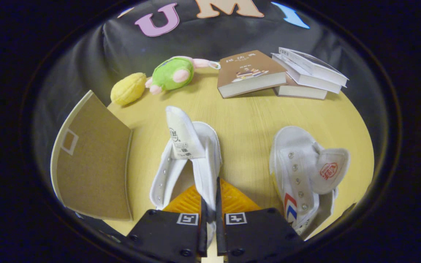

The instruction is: Open the storage box then place both shoes into the box .Put the left shoe in first, then the right shoe, with the right side of both shoes facing outward in a uniform manner.

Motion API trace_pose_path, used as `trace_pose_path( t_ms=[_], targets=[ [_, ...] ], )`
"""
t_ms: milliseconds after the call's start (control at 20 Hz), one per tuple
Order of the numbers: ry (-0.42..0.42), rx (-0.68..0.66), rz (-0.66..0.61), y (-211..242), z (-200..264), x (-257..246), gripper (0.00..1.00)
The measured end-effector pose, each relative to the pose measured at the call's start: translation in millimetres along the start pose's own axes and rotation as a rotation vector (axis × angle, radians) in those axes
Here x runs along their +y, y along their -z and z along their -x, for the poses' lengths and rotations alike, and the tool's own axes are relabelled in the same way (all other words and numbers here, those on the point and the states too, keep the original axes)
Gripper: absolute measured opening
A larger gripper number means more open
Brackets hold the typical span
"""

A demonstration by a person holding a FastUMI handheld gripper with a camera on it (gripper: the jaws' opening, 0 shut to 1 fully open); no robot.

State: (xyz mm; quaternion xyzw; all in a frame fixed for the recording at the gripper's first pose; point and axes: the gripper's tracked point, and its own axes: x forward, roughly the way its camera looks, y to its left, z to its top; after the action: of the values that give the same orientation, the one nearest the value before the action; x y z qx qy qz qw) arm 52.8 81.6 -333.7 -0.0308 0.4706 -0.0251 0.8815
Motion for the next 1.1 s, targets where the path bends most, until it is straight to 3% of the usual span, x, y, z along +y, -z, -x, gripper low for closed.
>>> trace_pose_path(
  t_ms=[300,500,800,1100],
  targets=[
    [-0.032,-0.002,-0.099,-1,1,4,0.07],
    [-0.133,0.038,-0.198,3,6,18,0.07],
    [-0.240,0.012,-0.270,-17,47,42,0.07],
    [-0.296,-0.074,-0.273,-57,96,58,0.07]
  ],
)
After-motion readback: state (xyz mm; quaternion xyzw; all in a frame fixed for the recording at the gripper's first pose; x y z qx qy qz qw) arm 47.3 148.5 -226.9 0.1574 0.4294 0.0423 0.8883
